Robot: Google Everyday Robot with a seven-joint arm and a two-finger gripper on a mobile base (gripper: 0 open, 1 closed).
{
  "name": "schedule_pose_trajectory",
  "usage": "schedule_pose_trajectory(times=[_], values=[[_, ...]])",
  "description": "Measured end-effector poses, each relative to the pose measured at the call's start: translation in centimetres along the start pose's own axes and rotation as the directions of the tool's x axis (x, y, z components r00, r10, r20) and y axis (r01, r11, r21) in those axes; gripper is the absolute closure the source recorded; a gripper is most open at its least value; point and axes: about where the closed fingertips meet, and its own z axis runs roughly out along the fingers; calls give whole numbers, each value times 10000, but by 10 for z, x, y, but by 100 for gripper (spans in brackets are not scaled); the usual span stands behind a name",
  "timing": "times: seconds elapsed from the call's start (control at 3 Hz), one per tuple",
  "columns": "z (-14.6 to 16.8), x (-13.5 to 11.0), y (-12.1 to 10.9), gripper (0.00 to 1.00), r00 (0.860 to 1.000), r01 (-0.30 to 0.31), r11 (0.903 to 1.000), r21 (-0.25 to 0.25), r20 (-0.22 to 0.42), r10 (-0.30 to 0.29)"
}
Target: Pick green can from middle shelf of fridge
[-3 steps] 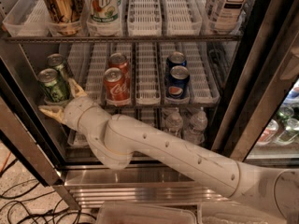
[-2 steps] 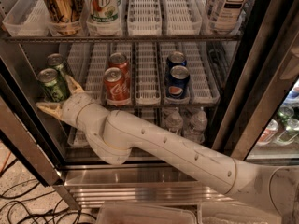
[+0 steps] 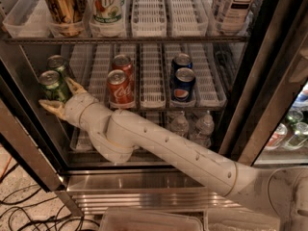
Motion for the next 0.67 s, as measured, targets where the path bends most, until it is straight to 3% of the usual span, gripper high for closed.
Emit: schedule_pose_trajectory(times=[0.67], values=[[6,6,-1,74,9999,-151,9999,-25,-7,151]])
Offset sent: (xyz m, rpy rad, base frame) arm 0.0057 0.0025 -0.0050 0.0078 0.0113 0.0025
